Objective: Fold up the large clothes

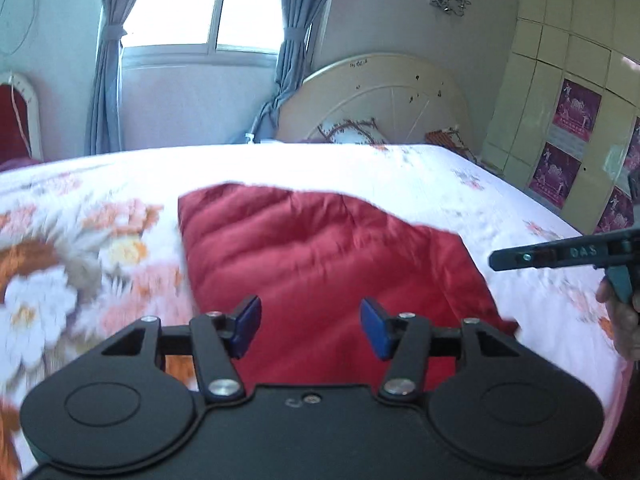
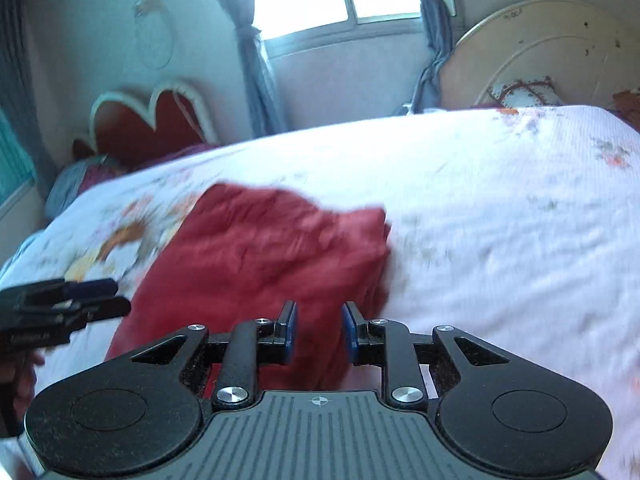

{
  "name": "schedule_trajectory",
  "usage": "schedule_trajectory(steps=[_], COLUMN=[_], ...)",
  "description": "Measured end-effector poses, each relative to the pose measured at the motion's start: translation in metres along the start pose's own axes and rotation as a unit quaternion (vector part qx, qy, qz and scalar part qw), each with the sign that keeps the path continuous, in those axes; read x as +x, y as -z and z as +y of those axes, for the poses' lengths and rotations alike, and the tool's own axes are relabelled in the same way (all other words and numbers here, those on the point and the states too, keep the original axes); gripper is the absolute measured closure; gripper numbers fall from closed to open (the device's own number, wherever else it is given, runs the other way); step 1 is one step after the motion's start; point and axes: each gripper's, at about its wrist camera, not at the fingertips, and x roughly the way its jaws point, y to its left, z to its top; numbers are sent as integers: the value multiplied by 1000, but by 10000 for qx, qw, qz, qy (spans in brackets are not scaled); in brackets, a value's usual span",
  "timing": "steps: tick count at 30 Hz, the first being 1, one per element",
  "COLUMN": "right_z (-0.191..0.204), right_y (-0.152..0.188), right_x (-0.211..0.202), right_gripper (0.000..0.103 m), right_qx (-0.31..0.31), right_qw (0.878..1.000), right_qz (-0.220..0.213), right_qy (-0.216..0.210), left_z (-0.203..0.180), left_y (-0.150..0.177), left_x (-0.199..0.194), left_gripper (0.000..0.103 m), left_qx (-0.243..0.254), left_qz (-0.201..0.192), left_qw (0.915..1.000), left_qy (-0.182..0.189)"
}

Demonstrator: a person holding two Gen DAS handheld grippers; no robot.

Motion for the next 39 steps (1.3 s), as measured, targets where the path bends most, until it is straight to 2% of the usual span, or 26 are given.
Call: schedule_trajectory(steps=[2,4,5,8,10,12,14,15,16,20,22,23,24,25,26,27,30,32,35,39], right_z=[-5,-9,-12,-22,-26,-28,-31,-36,-43,-71,-79,-81,-84,-86,-87,-88,-90,-89,-91,-93], right_y=[-11,-17,-18,-11,-9,-12,-17,-17,-17,-14,-10,-7,-5,-3,-2,-1,-1,0,7,9], right_x=[17,37,49,80,84,67,45,41,41,62,67,69,70,72,71,70,70,76,92,92], right_gripper=[79,79,79,79,79,79,79,79,79,79,79,79,77,69,44,33,33,33,33,33], right_qx=[95,117,150,289,329,402,578,703,853,1670,1962,2107,2197,2254,2308,2351,2491,2497,2703,2786], right_qw=[9999,9999,9996,9974,9970,9978,9982,9975,9963,9849,9791,9758,9736,9723,9712,9704,9652,9637,9539,9509], right_qz=[-24,105,239,659,698,523,132,64,76,347,349,327,326,315,263,172,169,322,623,519], right_qy=[-26,31,37,87,78,56,57,21,-16,-277,-407,-476,-527,-538,-523,-522,-777,-891,-1151,-1240], left_z=[2,3,4,6,2,1,4,8,12,27,35,39,43,46,48,49,51,51,50,50], left_y=[-9,-11,-8,-1,-4,-8,-9,-10,-10,-13,-11,-9,-6,-3,-1,2,6,7,6,6], left_x=[16,35,45,54,49,36,22,18,17,30,36,38,41,44,45,46,48,49,52,55], left_gripper=[50,50,49,48,49,50,37,28,27,26,18,18,18,18,18,17,16,16,16,15], left_qx=[-22,-19,-24,-145,-70,-6,-52,-106,-187,-537,-830,-1011,-1166,-1275,-1362,-1440,-1563,-1567,-1591,-1632], left_qz=[25,286,487,675,704,568,346,272,220,438,544,600,644,695,728,742,772,786,801,797], left_qw=[10000,9996,9987,9973,9968,9975,9986,9987,9988,9970,9946,9928,9909,9893,9879,9867,9847,9845,9840,9834], left_qy=[-9,-82,-128,-262,-372,-415,-386,-423,-400,-341,-296,-246,-182,-146,-131,-101,-76,-82,-56,-26])
